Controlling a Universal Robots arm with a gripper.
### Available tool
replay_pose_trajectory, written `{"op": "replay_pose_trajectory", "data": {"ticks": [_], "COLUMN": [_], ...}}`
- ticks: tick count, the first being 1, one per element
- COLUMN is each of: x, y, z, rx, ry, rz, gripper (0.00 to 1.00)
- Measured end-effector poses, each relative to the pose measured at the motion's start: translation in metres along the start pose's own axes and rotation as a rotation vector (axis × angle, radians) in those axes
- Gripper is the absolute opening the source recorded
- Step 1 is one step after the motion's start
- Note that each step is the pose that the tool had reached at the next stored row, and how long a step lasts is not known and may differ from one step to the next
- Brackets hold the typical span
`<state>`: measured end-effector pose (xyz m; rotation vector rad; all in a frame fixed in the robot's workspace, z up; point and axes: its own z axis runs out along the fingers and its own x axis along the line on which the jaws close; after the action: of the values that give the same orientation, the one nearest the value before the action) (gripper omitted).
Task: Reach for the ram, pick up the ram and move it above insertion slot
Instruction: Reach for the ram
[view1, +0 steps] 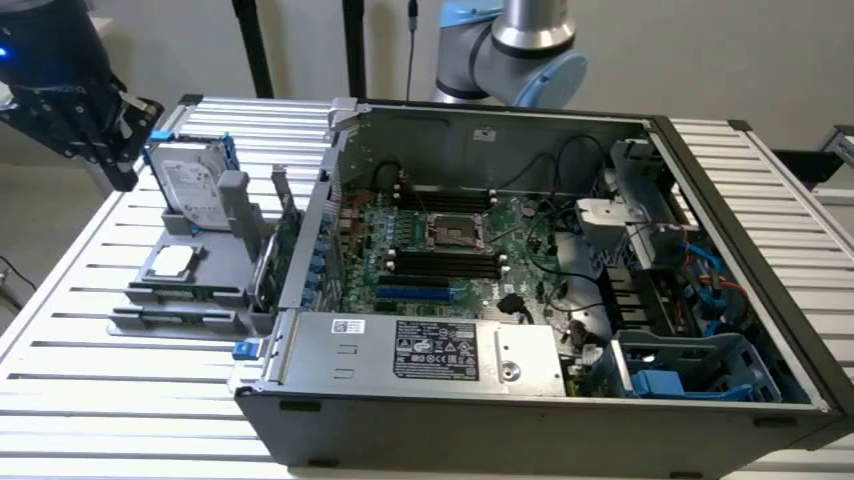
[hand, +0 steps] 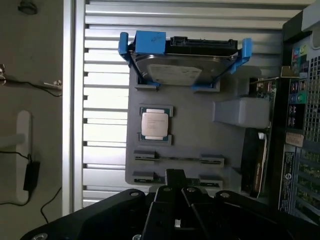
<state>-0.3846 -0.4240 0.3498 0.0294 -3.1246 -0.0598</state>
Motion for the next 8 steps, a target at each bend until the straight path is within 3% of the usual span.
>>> {"op": "replay_pose_trajectory", "data": {"ticks": [8], "x": [-0.019], "y": [-0.0204], "z": [-0.0014], "rx": [-0.0004], "ry": [0.0159], "rz": [0.001], "gripper": [0.11]}}
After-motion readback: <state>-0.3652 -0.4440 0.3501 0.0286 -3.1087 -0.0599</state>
